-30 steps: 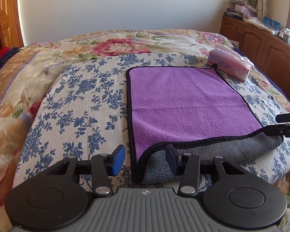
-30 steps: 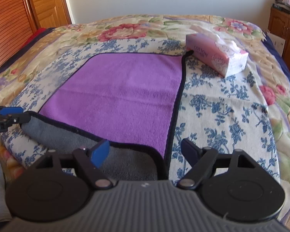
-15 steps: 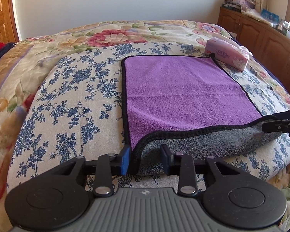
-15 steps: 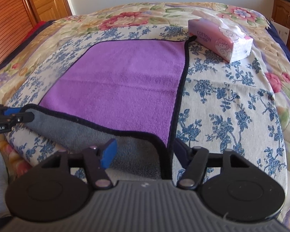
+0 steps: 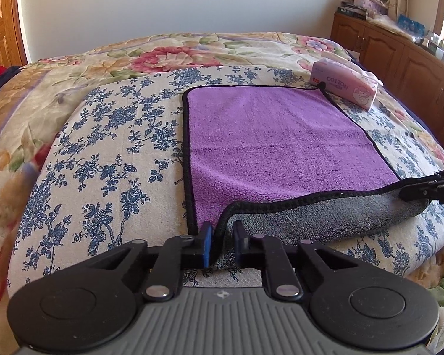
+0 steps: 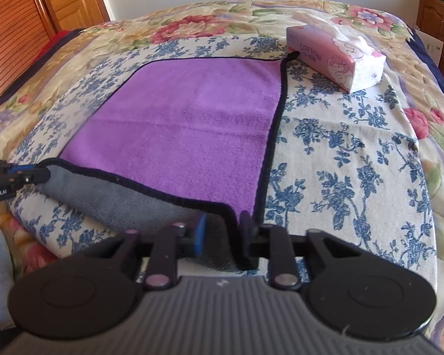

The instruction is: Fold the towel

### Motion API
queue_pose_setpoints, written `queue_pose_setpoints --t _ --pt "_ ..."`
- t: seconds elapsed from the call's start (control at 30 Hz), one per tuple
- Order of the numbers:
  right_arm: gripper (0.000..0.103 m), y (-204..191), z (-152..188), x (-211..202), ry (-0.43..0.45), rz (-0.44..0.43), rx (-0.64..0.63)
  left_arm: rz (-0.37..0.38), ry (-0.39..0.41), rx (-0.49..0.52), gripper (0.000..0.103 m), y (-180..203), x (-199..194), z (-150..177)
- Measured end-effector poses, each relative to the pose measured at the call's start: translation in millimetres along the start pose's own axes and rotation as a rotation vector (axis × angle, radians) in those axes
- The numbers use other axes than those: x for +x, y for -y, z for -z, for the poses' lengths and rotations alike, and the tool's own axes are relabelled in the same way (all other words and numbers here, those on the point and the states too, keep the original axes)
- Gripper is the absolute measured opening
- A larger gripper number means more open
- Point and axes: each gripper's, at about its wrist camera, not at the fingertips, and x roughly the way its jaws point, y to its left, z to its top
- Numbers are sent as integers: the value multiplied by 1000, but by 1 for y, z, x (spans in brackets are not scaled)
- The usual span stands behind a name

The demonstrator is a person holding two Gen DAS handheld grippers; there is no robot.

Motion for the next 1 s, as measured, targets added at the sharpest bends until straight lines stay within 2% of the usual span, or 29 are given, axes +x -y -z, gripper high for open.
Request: queue_pose_setpoints --t 0.07,0.1,0.27,1.0 --pt "19 -1 0 0 4 11 -8 3 2 -1 11 0 -1 0" --pt "10 -1 0 0 8 14 -13 4 3 -1 10 0 -1 0" --pt "5 -2 0 0 17 10 -41 3 8 6 9 1 -1 0" --pt "4 -6 -11 -16 136 -2 -66 15 62 -14 6 2 -9 -9"
